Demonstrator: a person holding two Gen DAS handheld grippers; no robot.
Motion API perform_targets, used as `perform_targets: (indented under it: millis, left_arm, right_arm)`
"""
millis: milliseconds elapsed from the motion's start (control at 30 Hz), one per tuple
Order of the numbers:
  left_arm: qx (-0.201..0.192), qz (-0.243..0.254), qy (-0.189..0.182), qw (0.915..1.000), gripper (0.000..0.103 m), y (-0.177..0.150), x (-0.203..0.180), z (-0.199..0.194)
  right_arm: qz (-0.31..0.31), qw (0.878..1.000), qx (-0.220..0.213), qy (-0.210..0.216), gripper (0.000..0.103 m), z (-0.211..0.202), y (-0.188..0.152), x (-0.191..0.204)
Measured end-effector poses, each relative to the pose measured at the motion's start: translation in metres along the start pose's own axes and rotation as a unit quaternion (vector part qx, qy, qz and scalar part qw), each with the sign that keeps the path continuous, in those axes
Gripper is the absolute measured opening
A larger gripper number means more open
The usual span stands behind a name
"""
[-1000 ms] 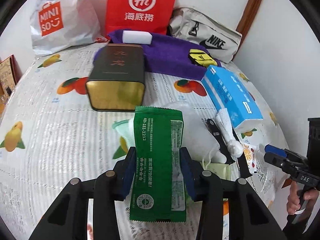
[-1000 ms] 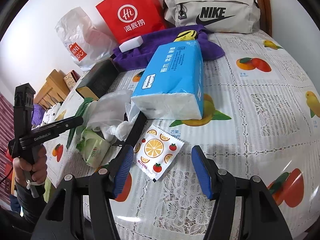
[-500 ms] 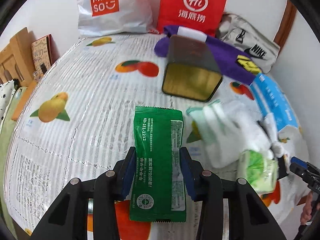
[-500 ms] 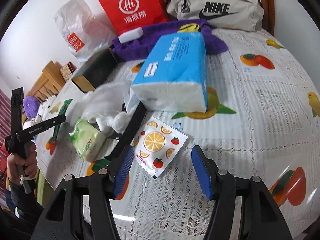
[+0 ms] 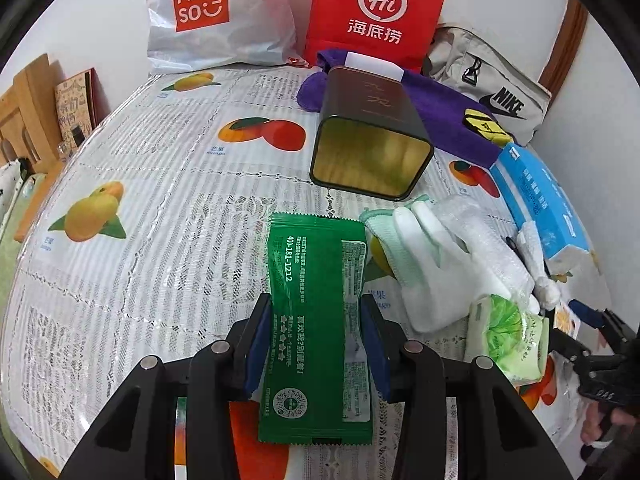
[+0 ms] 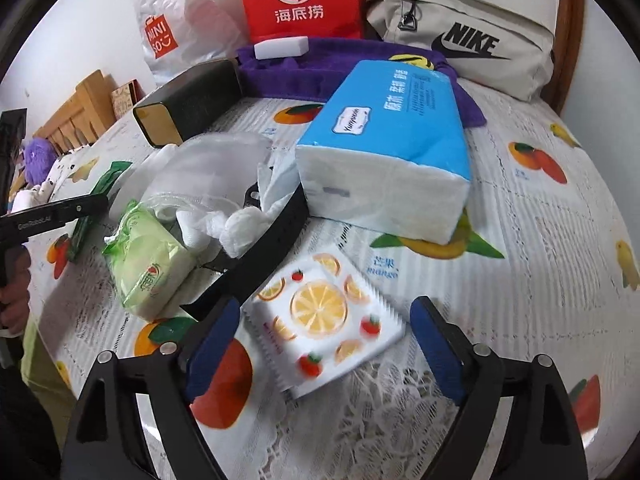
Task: Organize soft objects
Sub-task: 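Grasp the orange-print sachet with the right tool while the left tool holds the green packet, then carry the green packet and the sachet toward the purple towel with both tools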
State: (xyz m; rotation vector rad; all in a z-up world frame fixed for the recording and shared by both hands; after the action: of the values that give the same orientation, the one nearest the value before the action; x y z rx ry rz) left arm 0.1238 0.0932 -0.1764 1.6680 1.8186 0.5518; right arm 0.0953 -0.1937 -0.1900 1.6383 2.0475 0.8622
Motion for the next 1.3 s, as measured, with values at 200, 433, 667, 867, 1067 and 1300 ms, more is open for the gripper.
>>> perform_targets:
  millis: [200,433,667,867,1067,1300]
  left_arm:
    - [0.0,0.007,0.006,1.0,0.041,-0.003,-0.004,0.0]
    - [-0.01,0.014,0.012,0.9998,0.041,-0.008,-0.01,-0.002]
    - [-0.014,0.022,0.015,0.9995,0.038,-0.011,-0.017,-0.003]
    - [-0.012,0.017,0.002,0.9998,0.032,-0.012,-0.021,-0.006]
    - [-0.011,0.012,0.004,0.9999,0.03,-0.013,-0.02,-0.007]
    - [-0.019,0.011,-0.001,0.9998,0.03,-0.01,-0.022,-0.014]
  right_arm:
    - [-0.042,0.999,-0.02,-0.005,0.058,-0.007,-0.009,0.01]
    - [-0.036,0.999,-0.034,0.008,0.032,-0.021,-0.02,0.003]
    - [-0.017,0.999,-0.036,0.036,0.008,-0.027,-0.023,0.0]
    - [-0.008,0.998,-0.045,0.036,0.006,-0.04,-0.022,-0.008]
    - [0.008,0.998,-0.055,0.023,0.006,-0.058,-0.019,-0.027]
    - [0.025,0.997,-0.073,0.016,0.006,-0.069,-0.012,-0.042]
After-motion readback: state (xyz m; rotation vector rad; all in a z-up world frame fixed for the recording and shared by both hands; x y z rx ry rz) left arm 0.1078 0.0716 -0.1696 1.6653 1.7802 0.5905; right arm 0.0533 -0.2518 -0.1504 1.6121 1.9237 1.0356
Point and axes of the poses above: each gripper's, at about its wrist camera, not at the fingertips, and z roughly the way its jaws point, x to its left, y to its top, the point moved 2 cm from there along z, roughly the way its jaws point, and after that the axes turned 8 degrees about -x, right-handed, at the moved point
